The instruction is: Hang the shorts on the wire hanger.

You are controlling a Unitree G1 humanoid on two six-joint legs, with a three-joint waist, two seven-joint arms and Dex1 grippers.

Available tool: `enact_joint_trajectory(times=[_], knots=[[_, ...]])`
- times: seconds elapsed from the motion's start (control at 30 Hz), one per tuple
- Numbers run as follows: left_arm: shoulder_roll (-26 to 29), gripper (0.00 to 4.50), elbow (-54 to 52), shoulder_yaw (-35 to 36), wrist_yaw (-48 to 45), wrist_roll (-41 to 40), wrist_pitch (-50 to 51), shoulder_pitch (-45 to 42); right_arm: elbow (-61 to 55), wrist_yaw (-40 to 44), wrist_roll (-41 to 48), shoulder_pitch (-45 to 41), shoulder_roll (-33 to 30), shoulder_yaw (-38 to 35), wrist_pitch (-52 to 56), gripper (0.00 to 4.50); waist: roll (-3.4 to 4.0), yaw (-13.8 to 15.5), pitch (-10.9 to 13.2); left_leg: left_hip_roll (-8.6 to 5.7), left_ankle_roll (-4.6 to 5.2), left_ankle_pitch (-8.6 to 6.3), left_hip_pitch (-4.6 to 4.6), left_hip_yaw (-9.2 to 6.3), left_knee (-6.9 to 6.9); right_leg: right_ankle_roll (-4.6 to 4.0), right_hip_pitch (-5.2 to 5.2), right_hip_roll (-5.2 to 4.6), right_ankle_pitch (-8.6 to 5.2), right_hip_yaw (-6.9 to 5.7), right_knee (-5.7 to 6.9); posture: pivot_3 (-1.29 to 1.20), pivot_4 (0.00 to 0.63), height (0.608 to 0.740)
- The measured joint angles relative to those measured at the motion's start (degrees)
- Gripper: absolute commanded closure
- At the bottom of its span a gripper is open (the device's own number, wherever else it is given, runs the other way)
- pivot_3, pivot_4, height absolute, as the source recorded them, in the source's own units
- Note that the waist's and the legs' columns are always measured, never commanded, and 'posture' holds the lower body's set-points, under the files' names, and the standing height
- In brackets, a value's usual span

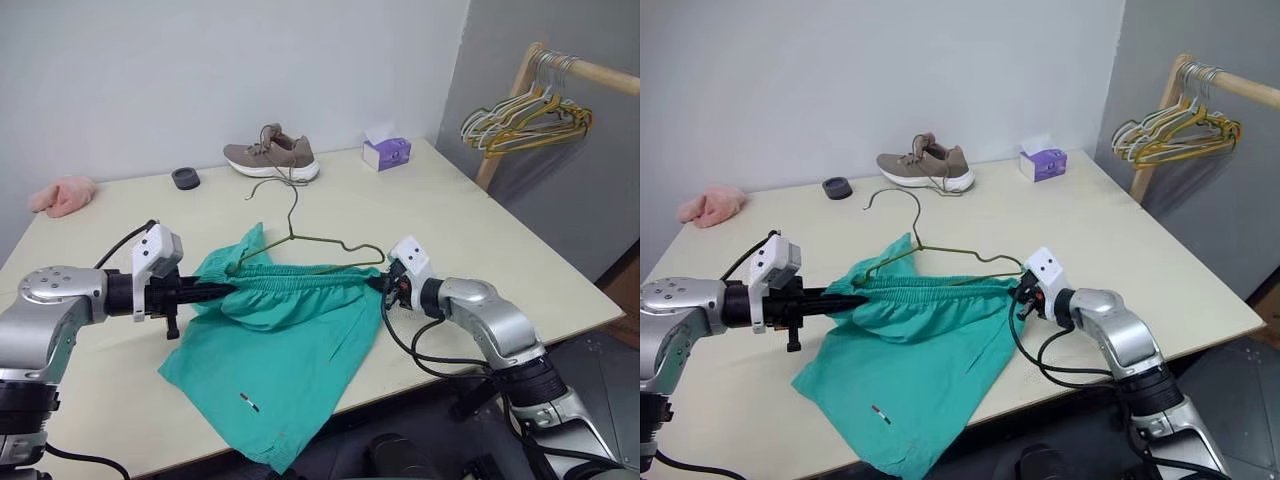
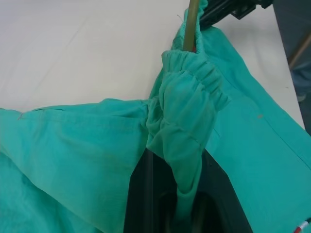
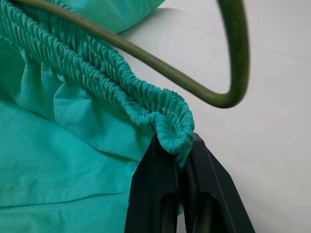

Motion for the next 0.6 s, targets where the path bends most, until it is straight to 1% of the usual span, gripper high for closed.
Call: enact_joint_trajectory(times=[0.3,0.6], knots=[[1.15,4.5,2.54,-0.01,-0.25,2.63,-5.37,0.4,-1.07,0.0,1.31,-0.08,-0.55,-0.21,1.16,4.42,0.06,0.02,0.04,0.0,0.0,0.0,0.0,0.01,-0.01,0.0,-0.01,0.0,0.0,0.01,0.0,-0.24,0.0,0.74],[1.98,4.5,8.03,-0.79,0.24,7.67,-15.47,-0.56,-3.09,0.32,2.99,0.37,-1.55,-0.12,1.14,4.42,0.06,0.14,0.04,0.0,0.0,0.0,-0.01,0.01,-0.01,0.01,-0.01,0.0,0.0,0.02,-0.01,-0.24,0.0,0.74]])
